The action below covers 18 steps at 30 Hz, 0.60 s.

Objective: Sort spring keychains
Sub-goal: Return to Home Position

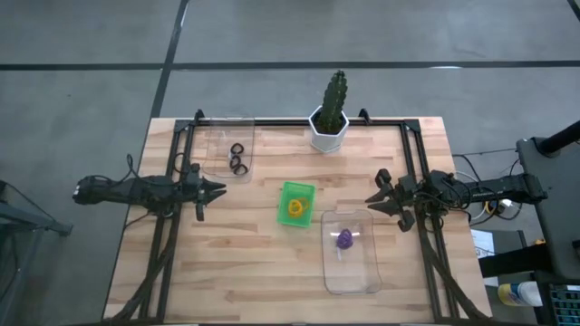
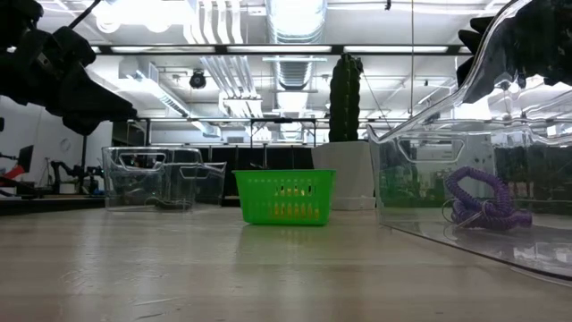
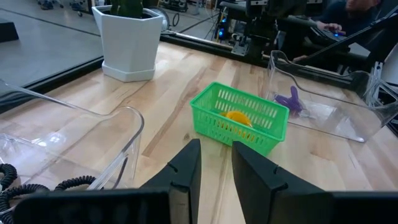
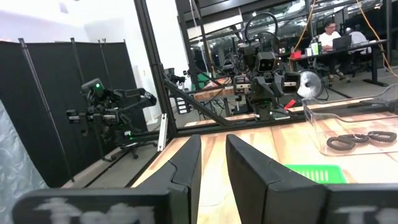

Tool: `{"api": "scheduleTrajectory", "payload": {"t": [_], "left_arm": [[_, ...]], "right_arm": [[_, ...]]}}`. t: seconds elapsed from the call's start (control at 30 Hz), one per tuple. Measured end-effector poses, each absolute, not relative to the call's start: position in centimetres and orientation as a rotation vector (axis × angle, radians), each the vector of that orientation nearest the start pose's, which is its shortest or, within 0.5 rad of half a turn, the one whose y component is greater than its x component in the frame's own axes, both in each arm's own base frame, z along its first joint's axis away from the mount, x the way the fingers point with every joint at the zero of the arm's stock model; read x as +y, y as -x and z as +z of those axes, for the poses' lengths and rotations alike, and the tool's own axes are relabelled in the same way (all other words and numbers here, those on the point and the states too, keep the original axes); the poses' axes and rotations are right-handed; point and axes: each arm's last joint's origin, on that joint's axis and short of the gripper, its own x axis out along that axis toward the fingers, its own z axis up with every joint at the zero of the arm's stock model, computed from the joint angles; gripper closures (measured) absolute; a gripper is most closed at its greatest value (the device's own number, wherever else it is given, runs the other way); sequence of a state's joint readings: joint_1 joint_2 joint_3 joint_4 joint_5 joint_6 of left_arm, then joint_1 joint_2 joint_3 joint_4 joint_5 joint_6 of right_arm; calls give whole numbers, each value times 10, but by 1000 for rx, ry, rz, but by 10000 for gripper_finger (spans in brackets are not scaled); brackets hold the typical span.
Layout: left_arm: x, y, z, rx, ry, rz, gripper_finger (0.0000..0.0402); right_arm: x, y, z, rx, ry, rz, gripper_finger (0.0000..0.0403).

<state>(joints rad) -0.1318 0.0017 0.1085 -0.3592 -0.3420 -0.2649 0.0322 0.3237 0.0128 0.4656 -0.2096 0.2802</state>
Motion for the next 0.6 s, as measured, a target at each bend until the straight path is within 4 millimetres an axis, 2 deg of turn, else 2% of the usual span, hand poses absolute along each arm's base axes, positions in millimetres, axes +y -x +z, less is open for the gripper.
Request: {"api": "scheduleTrajectory", "payload": {"t": [0.33,0.6], "left_arm": [[-2,-86,166,216,203,240,319],[-2,-86,166,216,203,240,319]], "right_arm": [[10,-116,184,-119,-265,261,321],[10,-116,184,-119,-265,261,331]]}}
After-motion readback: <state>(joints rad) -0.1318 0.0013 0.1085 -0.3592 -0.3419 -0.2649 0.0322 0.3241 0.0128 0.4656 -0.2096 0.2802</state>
